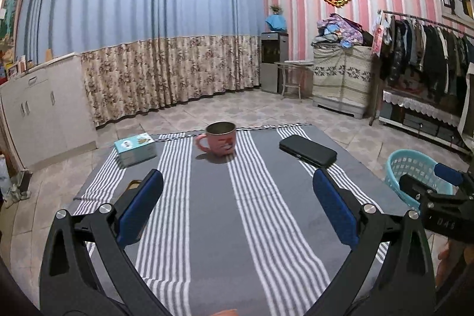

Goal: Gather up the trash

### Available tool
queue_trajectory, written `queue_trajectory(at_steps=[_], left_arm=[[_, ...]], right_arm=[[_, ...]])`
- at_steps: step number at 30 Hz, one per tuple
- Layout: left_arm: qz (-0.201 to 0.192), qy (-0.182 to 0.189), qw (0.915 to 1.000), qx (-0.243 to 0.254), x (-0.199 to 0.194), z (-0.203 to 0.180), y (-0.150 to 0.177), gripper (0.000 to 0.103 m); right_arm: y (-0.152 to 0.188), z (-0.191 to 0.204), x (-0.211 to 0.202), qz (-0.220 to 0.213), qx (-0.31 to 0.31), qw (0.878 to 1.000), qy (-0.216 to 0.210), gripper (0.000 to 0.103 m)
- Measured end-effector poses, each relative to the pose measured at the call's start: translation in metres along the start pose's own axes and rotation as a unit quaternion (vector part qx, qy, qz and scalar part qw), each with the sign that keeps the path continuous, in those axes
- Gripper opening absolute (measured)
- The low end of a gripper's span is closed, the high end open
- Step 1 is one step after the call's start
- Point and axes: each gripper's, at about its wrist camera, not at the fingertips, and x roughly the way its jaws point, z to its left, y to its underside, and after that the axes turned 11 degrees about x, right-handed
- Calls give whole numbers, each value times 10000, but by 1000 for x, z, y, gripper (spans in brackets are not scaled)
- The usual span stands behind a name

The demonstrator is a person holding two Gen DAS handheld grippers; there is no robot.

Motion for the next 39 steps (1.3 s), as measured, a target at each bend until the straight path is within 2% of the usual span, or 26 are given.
queue_trajectory(at_steps=[10,31,39], left_arm=[[-6,17,9997,-224,2,18,12,98],[-94,143,9995,-257,-6,21,19,98],[-123,155,9995,-248,-10,19,22,98]], right_arm=[[11,33,-12,-285,-251,9992,93,99],[13,40,-16,-311,-279,9991,107,99],[12,31,-20,-361,-198,9991,131,99]])
